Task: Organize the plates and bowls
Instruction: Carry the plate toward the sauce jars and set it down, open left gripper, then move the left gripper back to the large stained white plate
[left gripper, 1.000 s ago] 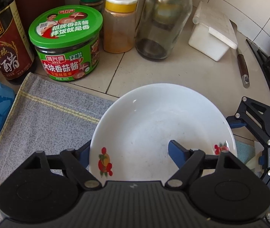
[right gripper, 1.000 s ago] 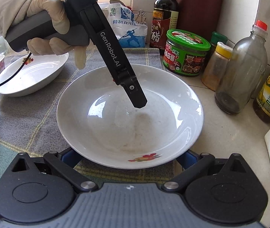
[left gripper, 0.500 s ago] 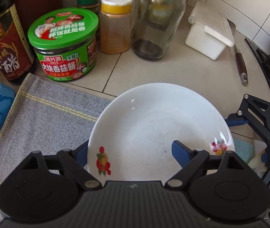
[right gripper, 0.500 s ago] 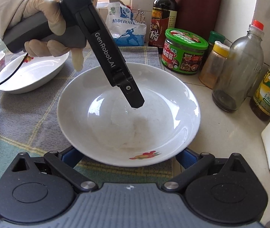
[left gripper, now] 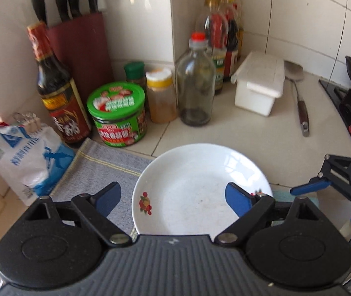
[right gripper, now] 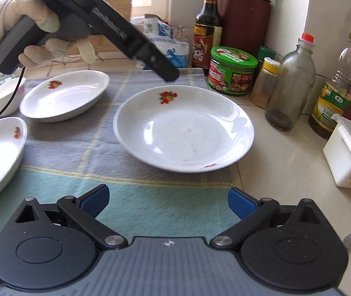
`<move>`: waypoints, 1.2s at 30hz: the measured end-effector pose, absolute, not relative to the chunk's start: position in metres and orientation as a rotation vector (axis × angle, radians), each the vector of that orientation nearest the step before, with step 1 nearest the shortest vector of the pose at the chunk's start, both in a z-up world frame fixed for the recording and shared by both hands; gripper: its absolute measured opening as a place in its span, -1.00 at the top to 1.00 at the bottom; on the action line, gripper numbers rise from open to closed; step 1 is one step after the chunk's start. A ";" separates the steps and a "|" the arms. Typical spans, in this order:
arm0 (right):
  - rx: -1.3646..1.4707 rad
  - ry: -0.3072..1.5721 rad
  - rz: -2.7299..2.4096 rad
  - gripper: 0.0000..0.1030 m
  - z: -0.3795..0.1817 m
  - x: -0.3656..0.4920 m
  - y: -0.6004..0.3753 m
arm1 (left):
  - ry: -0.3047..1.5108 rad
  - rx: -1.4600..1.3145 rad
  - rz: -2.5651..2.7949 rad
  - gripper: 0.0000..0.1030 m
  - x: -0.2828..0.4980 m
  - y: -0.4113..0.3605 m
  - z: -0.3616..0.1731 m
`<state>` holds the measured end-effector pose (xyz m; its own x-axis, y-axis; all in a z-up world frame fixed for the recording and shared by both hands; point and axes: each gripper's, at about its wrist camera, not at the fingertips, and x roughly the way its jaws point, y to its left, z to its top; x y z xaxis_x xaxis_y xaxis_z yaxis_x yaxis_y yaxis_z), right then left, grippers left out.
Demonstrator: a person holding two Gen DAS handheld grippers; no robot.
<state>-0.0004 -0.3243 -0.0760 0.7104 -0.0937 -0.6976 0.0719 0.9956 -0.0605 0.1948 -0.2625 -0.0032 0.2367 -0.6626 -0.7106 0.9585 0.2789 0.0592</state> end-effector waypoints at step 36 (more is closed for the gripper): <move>-0.249 0.794 0.492 -1.00 -0.106 0.005 -0.146 | 0.727 0.160 -0.379 -0.88 0.029 0.020 0.003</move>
<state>0.0053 -0.1459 -0.1059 0.5966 0.3278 -0.7326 -0.5105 0.8593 -0.0312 0.0292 0.0199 0.0033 0.6831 -0.2812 -0.6740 0.3908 0.9204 0.0121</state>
